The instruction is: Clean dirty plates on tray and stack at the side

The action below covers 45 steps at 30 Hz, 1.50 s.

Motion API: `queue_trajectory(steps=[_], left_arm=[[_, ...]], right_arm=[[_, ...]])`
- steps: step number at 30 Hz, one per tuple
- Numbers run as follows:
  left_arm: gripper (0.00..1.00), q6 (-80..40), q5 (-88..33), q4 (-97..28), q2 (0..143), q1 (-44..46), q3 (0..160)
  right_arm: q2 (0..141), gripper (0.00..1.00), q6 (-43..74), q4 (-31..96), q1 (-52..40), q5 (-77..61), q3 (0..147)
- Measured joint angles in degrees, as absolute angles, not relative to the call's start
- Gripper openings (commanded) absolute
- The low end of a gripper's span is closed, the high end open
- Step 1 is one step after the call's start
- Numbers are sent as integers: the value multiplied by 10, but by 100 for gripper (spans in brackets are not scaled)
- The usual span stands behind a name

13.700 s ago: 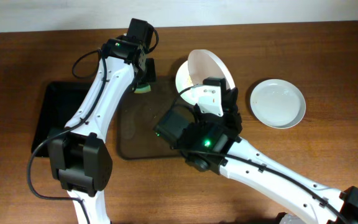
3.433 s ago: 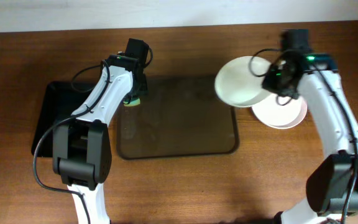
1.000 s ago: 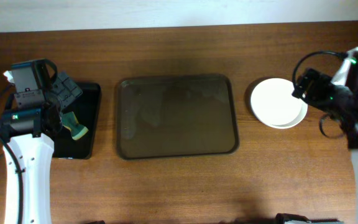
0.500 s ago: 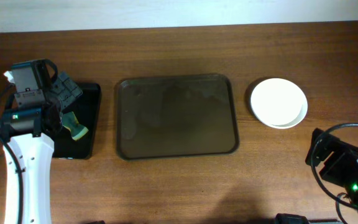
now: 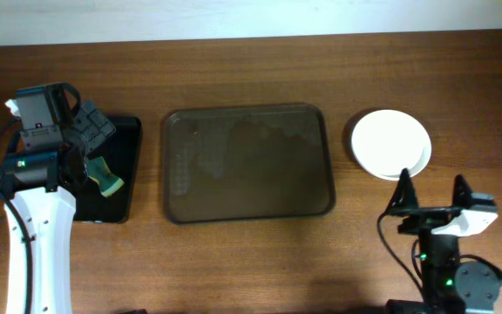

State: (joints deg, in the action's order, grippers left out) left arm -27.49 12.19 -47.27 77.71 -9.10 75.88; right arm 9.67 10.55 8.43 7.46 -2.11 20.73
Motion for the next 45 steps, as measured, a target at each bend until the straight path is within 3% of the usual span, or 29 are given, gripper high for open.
queue_trajectory(steps=[4,11,18,35,37,38,40,45], left_arm=[[99,-275,122,-473,778,-91,759],[99,-275,122,-473,778,-91,759],[99,-275,122,-473,778,-91,759],[99,-275,122,-469,776,-91,750],[99,-275,140,-425,751,-91,685],[99,-274,150,-317,712,-91,607],[99,-275,155,-227,599,-91,465],[99,-267,148,-134,339,-91,233]], right_arm=[[18,98,106,53,68,-25,123],[8,98,106,-42,47,-25,26],[8,98,107,43,43,-25,7],[7,98,108,42,42,-25,7],[7,98,107,43,42,-25,7],[7,98,107,42,42,-25,7],[7,98,107,43,42,-25,7],[7,98,107,43,41,-25,7]])
